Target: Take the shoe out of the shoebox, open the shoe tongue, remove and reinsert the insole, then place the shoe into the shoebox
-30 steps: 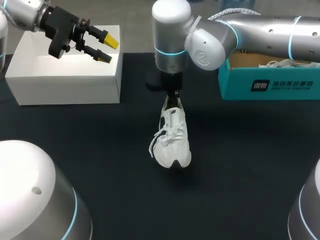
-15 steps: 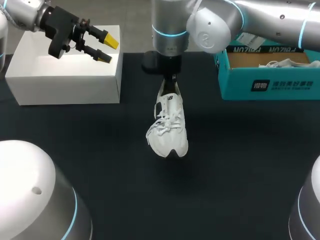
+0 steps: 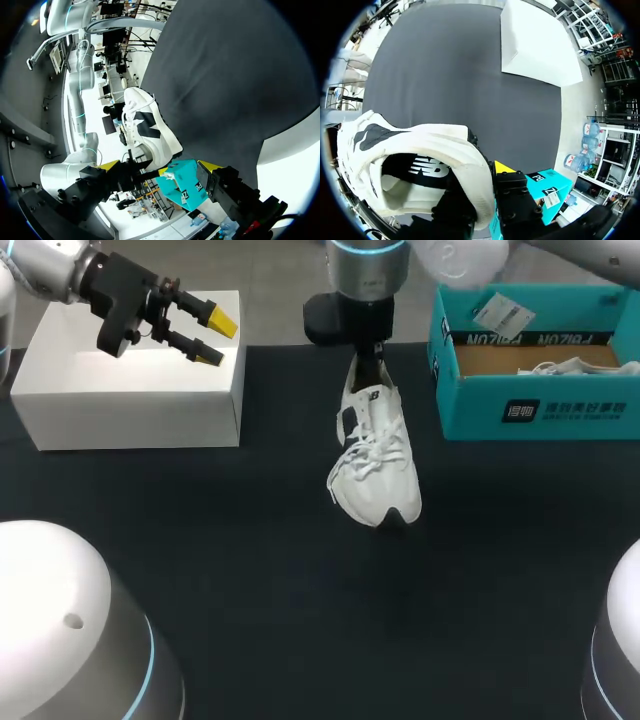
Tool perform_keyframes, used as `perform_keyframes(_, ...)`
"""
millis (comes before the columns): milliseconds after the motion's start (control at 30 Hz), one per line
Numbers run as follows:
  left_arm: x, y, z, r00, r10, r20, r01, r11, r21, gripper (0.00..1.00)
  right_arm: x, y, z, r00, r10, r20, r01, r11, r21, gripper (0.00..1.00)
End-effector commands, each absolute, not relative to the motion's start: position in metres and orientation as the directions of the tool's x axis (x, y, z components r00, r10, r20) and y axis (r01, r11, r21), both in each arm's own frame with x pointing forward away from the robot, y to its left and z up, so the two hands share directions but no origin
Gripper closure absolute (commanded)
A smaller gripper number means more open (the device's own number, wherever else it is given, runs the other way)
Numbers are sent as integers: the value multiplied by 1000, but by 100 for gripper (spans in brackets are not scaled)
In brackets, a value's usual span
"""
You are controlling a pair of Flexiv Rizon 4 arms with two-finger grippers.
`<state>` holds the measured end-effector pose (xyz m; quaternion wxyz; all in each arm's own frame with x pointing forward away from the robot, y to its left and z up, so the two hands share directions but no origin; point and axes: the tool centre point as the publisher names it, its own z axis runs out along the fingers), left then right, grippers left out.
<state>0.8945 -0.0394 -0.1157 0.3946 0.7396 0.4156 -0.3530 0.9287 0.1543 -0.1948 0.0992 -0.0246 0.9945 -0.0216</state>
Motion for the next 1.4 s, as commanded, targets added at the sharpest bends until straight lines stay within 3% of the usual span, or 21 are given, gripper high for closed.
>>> perform_keyframes(33, 895, -39, -115, 406, 339, -848, 893, -346, 289, 0, 926, 149, -164, -978, -57, -203, -51, 998, -37, 100)
perform_keyframes(1167, 895, -39, -115, 406, 339, -848, 893, -346, 289, 0, 925, 153, -152, -967, -49, -251, -47, 999, -14, 100)
perform_keyframes(1267, 895, -39, -115, 406, 339, -848, 893, -346, 289, 0, 930, 143, -149, -963, -32, -269, -57, 995, 84, 100)
perform_keyframes(1400, 895, -39, -115, 406, 339, -848, 893, -346, 289, 0, 941, 119, -141, -957, -50, -287, -65, 997, 45, 100)
